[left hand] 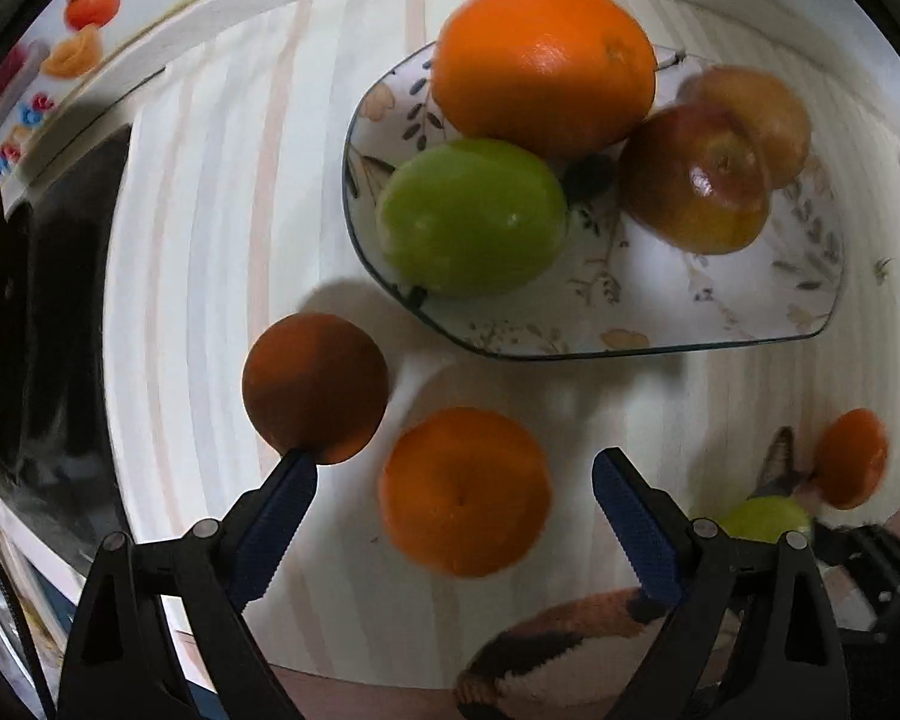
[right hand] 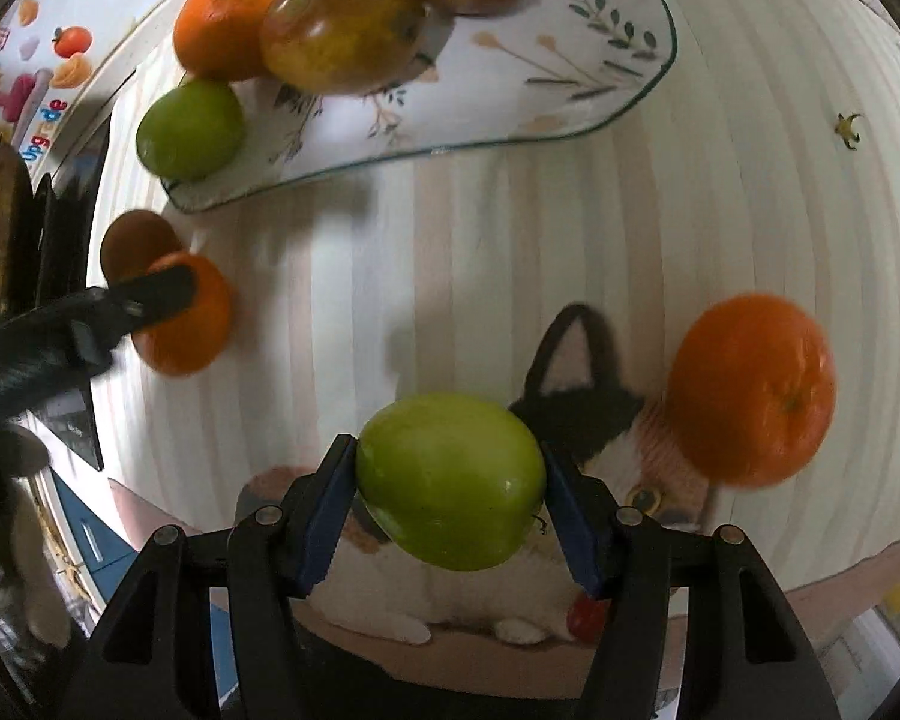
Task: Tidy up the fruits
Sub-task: 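Grasp the orange with the left tool while the right tool grasps the light green apple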
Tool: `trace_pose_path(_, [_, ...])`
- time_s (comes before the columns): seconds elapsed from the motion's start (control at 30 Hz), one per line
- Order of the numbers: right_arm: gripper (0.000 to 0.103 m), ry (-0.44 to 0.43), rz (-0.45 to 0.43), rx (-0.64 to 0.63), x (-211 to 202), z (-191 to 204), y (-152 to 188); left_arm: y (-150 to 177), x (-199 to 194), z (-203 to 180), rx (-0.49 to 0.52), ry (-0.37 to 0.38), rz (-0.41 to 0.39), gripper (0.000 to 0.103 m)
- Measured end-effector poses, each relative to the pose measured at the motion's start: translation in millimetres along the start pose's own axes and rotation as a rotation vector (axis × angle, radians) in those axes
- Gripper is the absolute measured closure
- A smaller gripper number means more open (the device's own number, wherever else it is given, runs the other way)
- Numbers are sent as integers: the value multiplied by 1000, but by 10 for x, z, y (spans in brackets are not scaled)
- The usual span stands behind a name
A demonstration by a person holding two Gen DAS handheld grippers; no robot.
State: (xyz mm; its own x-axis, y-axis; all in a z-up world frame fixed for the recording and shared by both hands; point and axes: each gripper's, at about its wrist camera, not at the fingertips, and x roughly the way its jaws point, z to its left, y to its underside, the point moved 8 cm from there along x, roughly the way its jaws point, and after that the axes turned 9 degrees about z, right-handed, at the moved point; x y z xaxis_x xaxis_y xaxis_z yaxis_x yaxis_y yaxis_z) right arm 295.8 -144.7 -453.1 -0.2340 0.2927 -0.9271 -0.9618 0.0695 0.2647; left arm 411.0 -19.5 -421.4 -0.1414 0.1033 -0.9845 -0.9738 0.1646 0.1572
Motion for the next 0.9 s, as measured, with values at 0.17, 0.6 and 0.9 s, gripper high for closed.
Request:
trace_pose_path(0.17, [39,2,16,-5,75,44,-77,-6,12,-67,24,-4,-17,50])
trace_pose_path(0.6, [39,-4,73,-54,113,171,-141,472,9,24,-2,67,-22,41])
trace_pose_path(0.9, [39,0,65,-61,92,277,-215,452,293,25,-34,154,61,44])
